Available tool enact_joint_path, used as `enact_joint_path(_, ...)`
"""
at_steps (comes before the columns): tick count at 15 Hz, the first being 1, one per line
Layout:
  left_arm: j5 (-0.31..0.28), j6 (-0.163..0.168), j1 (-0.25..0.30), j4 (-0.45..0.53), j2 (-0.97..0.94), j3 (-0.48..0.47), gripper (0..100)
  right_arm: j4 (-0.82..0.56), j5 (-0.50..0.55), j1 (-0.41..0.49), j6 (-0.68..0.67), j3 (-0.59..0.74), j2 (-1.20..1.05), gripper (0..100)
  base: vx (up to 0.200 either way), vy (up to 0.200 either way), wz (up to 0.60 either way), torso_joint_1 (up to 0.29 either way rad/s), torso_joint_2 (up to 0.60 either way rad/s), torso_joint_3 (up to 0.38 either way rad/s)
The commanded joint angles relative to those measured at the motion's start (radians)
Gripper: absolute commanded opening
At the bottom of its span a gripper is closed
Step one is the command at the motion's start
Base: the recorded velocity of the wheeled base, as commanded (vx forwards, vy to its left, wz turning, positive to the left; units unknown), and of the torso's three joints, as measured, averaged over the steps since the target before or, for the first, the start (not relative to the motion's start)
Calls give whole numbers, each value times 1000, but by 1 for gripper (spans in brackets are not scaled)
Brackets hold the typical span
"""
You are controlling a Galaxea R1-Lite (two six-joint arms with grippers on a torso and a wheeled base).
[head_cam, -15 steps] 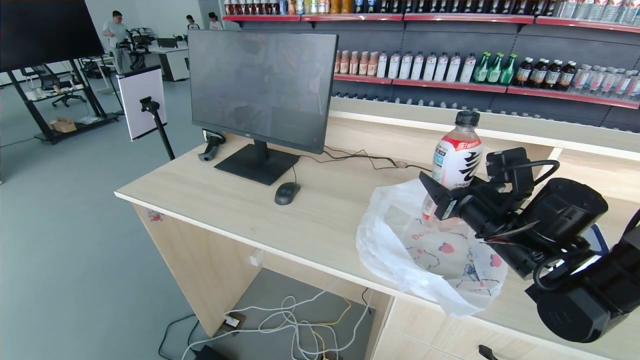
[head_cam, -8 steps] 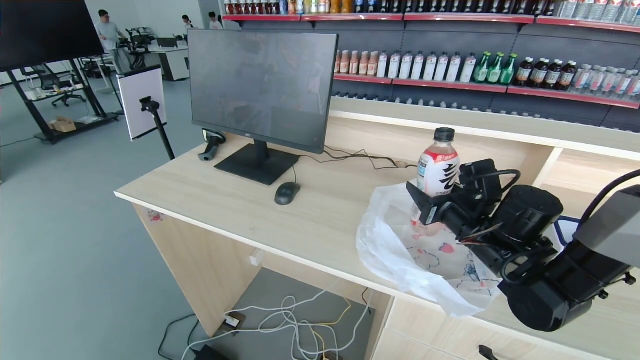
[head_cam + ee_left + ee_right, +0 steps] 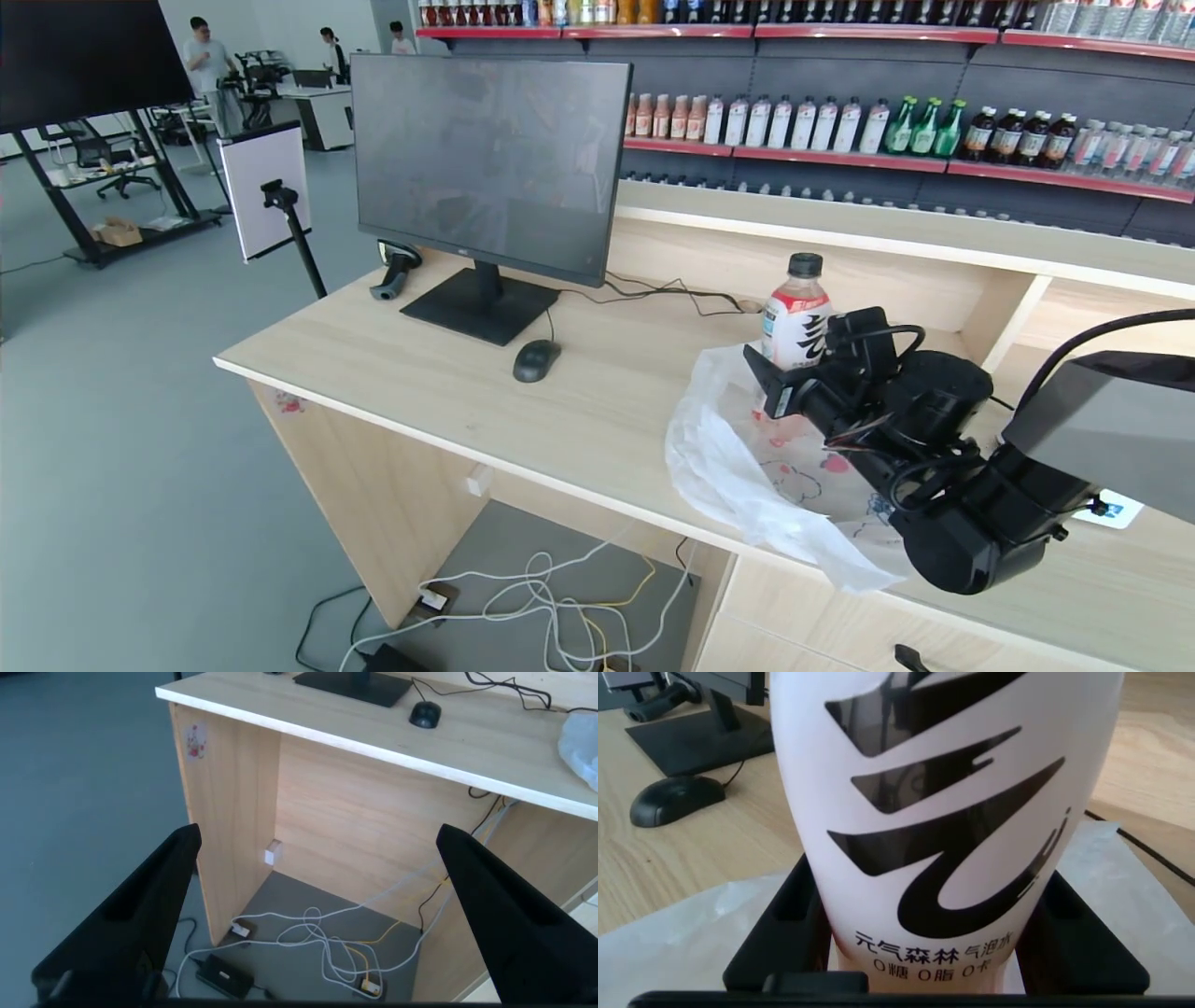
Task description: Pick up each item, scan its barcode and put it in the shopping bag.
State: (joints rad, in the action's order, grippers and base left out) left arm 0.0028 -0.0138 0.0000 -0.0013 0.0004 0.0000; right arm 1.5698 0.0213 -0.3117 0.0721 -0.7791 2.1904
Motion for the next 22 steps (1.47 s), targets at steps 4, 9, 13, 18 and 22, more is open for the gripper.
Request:
enact_joint_path(4, 0, 0, 0, 0, 0, 0, 100, 1, 0, 0, 0, -9, 51, 0, 0, 0, 0, 0, 0, 0)
enact_joint_path(9, 0, 0, 0, 0, 0, 0, 100, 1, 0, 0, -2, 8, 55, 0, 0, 0, 0, 0, 0, 0)
enact_joint_path(13, 0, 0, 0, 0, 0, 0, 100, 1, 0, 0, -2, 17, 55, 0, 0, 0, 0, 0, 0, 0)
enact_joint_path(18, 0, 0, 0, 0, 0, 0, 100, 1, 0, 0, -3, 46, 51, 0, 0, 0, 0, 0, 0, 0)
enact_joint_path(22, 0, 0, 0, 0, 0, 0, 100, 1, 0, -4, -3, 63, 49, 0, 0, 0, 0, 0, 0, 0)
